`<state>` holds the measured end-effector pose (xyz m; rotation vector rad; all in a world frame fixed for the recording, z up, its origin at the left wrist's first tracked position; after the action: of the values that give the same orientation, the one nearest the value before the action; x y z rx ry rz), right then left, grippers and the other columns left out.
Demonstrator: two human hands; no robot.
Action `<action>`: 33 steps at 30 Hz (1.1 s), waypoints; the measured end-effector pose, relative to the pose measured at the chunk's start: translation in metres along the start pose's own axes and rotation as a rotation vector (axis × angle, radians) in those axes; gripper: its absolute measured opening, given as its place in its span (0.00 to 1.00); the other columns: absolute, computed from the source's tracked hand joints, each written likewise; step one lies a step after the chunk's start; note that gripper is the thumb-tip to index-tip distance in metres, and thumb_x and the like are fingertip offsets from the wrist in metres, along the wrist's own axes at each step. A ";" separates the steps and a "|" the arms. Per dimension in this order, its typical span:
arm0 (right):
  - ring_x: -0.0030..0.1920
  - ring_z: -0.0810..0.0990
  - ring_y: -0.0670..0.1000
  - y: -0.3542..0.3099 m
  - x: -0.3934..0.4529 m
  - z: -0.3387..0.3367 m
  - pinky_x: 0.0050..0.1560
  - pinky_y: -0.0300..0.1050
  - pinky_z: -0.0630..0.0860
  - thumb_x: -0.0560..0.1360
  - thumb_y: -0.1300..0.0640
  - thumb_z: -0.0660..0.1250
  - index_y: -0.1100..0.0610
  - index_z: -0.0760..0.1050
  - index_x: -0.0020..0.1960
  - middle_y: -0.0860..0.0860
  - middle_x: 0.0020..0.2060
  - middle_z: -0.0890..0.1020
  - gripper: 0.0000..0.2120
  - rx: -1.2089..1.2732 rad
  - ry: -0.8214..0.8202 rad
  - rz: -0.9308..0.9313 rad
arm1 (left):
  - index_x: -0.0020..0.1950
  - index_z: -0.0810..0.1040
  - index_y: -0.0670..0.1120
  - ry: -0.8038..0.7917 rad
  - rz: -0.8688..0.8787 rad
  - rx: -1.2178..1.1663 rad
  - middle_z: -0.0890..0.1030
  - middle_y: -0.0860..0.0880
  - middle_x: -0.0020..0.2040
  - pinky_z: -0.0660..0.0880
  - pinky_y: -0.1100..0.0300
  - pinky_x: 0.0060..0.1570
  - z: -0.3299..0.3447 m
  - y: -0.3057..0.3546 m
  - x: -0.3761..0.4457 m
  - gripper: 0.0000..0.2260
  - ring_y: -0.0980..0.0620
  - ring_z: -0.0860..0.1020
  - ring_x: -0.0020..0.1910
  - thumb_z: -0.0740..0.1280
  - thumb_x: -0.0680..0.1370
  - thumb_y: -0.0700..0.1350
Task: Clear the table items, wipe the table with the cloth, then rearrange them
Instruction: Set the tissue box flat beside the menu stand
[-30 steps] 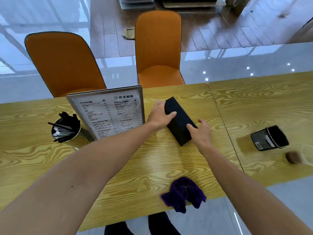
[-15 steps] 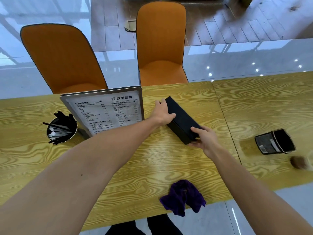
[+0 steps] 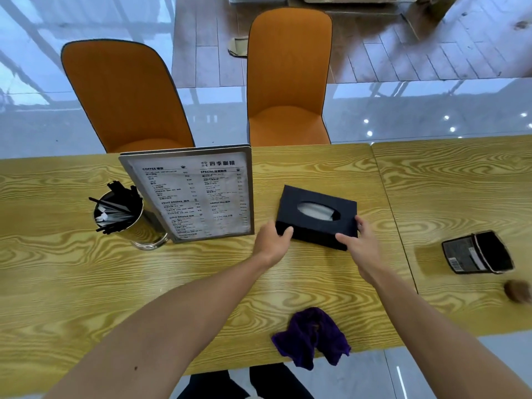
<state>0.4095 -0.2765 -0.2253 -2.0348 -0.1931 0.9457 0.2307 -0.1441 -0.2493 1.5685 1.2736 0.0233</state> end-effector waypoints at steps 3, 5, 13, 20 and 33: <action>0.65 0.74 0.53 0.009 0.000 0.005 0.66 0.50 0.72 0.75 0.69 0.71 0.57 0.55 0.79 0.54 0.71 0.72 0.39 -0.043 0.022 0.061 | 0.50 0.79 0.44 0.009 -0.023 -0.038 0.80 0.50 0.42 0.70 0.59 0.35 0.004 -0.018 -0.006 0.13 0.48 0.79 0.43 0.64 0.81 0.53; 0.63 0.76 0.53 0.014 0.003 0.005 0.64 0.50 0.73 0.75 0.68 0.72 0.57 0.58 0.78 0.55 0.69 0.75 0.37 -0.047 0.025 0.084 | 0.53 0.81 0.44 0.037 -0.028 -0.071 0.82 0.51 0.44 0.73 0.59 0.39 0.004 -0.022 -0.009 0.12 0.50 0.80 0.46 0.64 0.82 0.51; 0.64 0.76 0.54 0.010 0.011 0.004 0.65 0.51 0.74 0.77 0.65 0.69 0.55 0.63 0.77 0.52 0.67 0.76 0.31 -0.137 0.005 0.029 | 0.45 0.82 0.47 0.084 -0.043 -0.128 0.83 0.52 0.43 0.75 0.59 0.46 -0.003 -0.019 -0.007 0.06 0.53 0.79 0.45 0.67 0.80 0.45; 0.64 0.76 0.51 -0.004 0.014 0.021 0.66 0.52 0.74 0.78 0.65 0.69 0.53 0.66 0.76 0.46 0.61 0.77 0.28 -0.240 -0.084 -0.065 | 0.61 0.82 0.40 0.129 -0.076 -0.155 0.82 0.50 0.51 0.72 0.62 0.54 -0.017 -0.032 -0.014 0.13 0.54 0.78 0.52 0.69 0.80 0.45; 0.65 0.75 0.52 -0.017 0.007 0.048 0.62 0.47 0.72 0.79 0.64 0.67 0.55 0.66 0.75 0.50 0.66 0.77 0.26 -0.396 -0.146 -0.194 | 0.66 0.79 0.41 0.163 -0.140 -0.133 0.81 0.45 0.63 0.69 0.64 0.58 -0.034 -0.052 -0.017 0.17 0.49 0.78 0.64 0.69 0.80 0.47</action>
<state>0.3850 -0.2318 -0.2333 -2.2502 -0.6911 0.9910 0.1677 -0.1394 -0.2618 1.3831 1.4766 0.1470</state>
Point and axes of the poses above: each hand's wrist, its own x-axis towards the middle knuckle, its own z-axis out of the palm, y = z × x, the point moved 1 cm from there along x, towards the middle knuckle
